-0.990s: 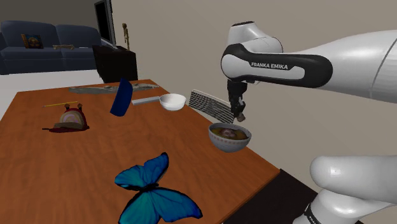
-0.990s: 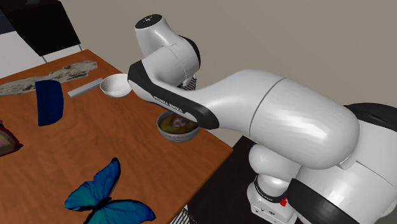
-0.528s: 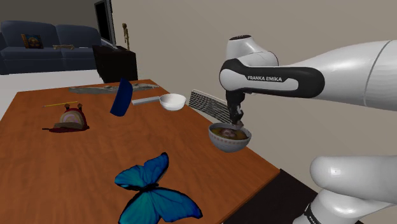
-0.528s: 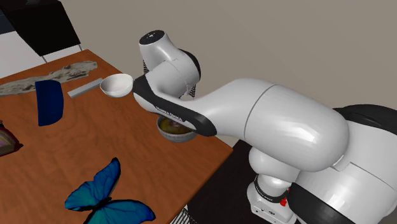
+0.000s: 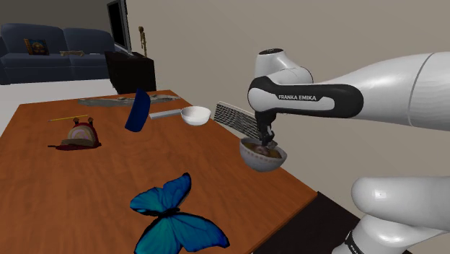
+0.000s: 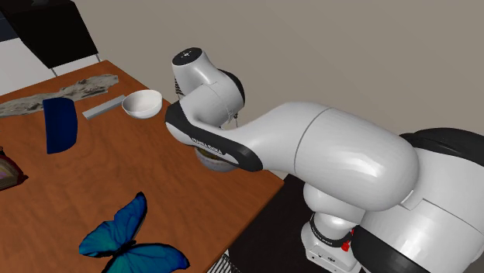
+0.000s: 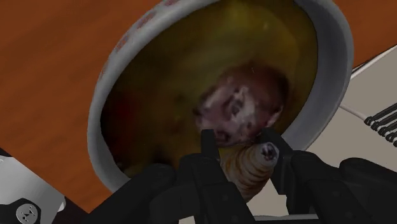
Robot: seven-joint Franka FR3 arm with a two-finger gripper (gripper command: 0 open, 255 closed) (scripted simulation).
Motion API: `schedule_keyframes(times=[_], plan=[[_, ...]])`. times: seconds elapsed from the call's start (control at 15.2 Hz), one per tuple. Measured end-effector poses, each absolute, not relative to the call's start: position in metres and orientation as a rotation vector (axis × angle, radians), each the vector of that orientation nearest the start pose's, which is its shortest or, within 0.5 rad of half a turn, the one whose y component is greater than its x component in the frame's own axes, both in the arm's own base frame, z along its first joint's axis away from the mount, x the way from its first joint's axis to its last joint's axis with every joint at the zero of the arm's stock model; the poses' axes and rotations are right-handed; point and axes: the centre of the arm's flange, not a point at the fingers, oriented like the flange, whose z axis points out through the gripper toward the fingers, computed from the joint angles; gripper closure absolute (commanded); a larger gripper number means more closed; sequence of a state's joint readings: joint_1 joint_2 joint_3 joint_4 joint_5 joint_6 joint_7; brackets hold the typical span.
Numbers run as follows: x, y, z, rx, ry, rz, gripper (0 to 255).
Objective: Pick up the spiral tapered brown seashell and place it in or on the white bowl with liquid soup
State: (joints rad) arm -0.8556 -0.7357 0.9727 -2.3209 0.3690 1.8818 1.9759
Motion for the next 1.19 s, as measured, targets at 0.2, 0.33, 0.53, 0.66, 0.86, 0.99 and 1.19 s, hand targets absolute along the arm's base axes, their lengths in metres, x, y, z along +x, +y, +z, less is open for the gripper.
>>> schedule_keyframes(times=[0.2, 0.33, 0.53, 0.66, 0.86, 0.99, 1.19], plan=[[0.418, 0.118, 0.479, -1.596, 2.774, -0.367, 0], [0.418, 0.118, 0.479, -1.596, 2.775, -0.367, 0], [0.418, 0.118, 0.479, -1.596, 2.775, -0.367, 0], [0.418, 0.120, 0.485, -1.596, 2.775, -0.367, 0], [0.416, 0.127, 0.516, -1.597, 2.773, -0.367, 0], [0.416, 0.130, 0.524, -1.596, 2.774, -0.367, 0], [0.416, 0.130, 0.527, -1.596, 2.775, -0.367, 0]])
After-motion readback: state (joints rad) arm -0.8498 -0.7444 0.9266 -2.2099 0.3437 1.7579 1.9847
